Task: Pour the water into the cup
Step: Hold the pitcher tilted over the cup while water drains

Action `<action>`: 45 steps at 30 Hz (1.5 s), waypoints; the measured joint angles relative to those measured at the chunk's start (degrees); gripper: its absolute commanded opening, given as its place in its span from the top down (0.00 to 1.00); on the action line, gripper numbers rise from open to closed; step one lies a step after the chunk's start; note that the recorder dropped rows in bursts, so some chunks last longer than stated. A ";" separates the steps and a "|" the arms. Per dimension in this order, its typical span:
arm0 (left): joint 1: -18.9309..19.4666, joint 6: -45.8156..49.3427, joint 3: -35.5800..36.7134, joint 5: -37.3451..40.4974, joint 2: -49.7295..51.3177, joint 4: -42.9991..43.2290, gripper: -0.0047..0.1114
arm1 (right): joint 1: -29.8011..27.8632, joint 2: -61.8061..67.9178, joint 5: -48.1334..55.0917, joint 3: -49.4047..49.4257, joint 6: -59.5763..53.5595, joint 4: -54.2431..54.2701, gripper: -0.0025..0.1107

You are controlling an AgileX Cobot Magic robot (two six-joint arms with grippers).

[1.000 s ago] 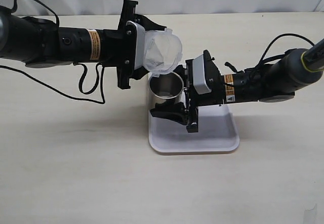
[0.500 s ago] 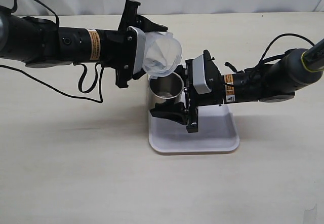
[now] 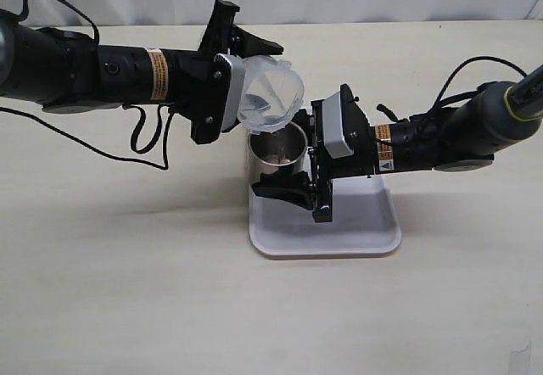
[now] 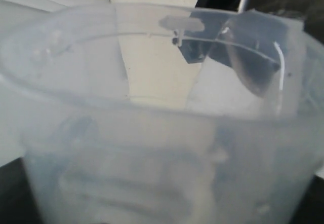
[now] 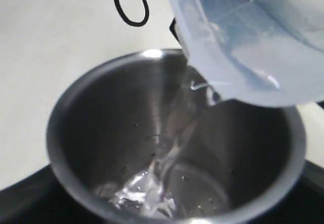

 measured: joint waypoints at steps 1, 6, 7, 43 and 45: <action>0.00 0.86 0.00 0.00 0.00 0.00 0.96 | 0.00 0.00 -0.01 0.00 0.00 0.00 0.94; 0.00 3.60 0.00 0.00 0.00 0.00 0.96 | 0.00 0.23 0.24 0.00 0.00 0.00 0.94; 0.00 3.95 0.00 0.00 0.00 0.00 0.96 | 0.00 0.23 0.24 0.00 0.00 0.00 0.94; 0.00 16.75 -0.11 -0.68 0.00 -0.92 0.96 | 0.00 0.36 0.81 0.00 0.00 0.00 0.94; 0.00 17.42 -0.11 -0.68 -0.07 -1.25 0.96 | 0.00 0.36 0.81 0.00 0.00 0.00 0.94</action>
